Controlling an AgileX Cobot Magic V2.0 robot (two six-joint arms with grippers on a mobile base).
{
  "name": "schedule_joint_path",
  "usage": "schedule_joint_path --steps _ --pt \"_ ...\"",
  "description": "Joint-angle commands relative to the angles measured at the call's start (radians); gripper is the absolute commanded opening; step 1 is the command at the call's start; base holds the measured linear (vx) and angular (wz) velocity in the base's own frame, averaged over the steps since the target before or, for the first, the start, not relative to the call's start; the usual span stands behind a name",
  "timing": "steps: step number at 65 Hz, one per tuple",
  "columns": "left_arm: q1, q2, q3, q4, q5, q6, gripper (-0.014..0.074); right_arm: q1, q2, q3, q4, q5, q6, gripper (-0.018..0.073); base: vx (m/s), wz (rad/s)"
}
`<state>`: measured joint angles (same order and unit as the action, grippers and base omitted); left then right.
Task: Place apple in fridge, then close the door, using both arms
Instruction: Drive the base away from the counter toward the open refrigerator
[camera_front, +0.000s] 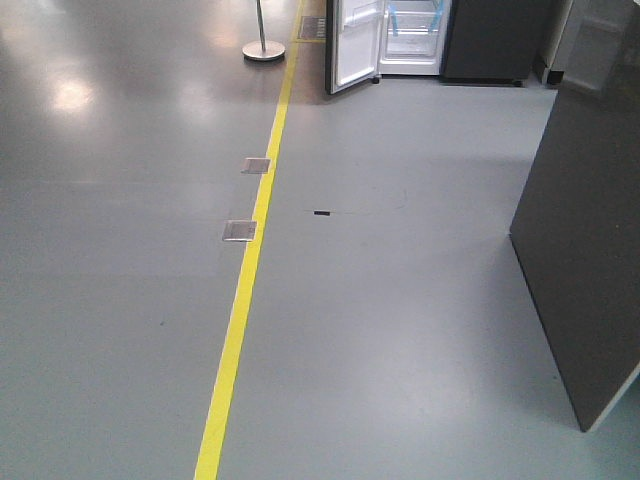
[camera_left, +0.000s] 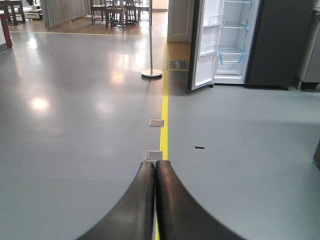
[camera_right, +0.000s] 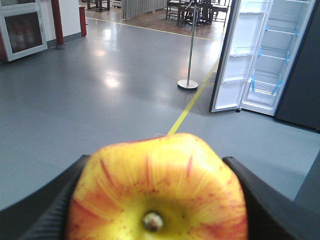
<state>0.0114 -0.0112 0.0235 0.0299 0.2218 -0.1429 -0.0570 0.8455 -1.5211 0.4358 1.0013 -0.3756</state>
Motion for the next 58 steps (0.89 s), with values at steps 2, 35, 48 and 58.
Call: schedule_joint_path --steps 2,35,48,58 --pt "-0.001 -0.015 -0.017 0.000 -0.075 -0.010 -0.0006 -0.003 0.002 -0.025 0.019 -0.082 -0.001 0.0077 0.17 0.07" --pt "-0.001 -0.015 -0.017 0.000 -0.075 -0.010 -0.0006 -0.003 0.002 -0.025 0.019 -0.082 -0.001 0.0077 0.18 -0.03" --pt "-0.001 -0.015 -0.017 0.000 -0.075 -0.010 -0.0006 -0.003 0.002 -0.025 0.019 -0.082 -0.001 0.0077 0.19 -0.06" --pt "-0.001 -0.015 -0.017 0.000 -0.075 -0.010 -0.0006 -0.003 0.002 -0.025 0.019 -0.082 -0.001 0.0077 0.20 -0.04"
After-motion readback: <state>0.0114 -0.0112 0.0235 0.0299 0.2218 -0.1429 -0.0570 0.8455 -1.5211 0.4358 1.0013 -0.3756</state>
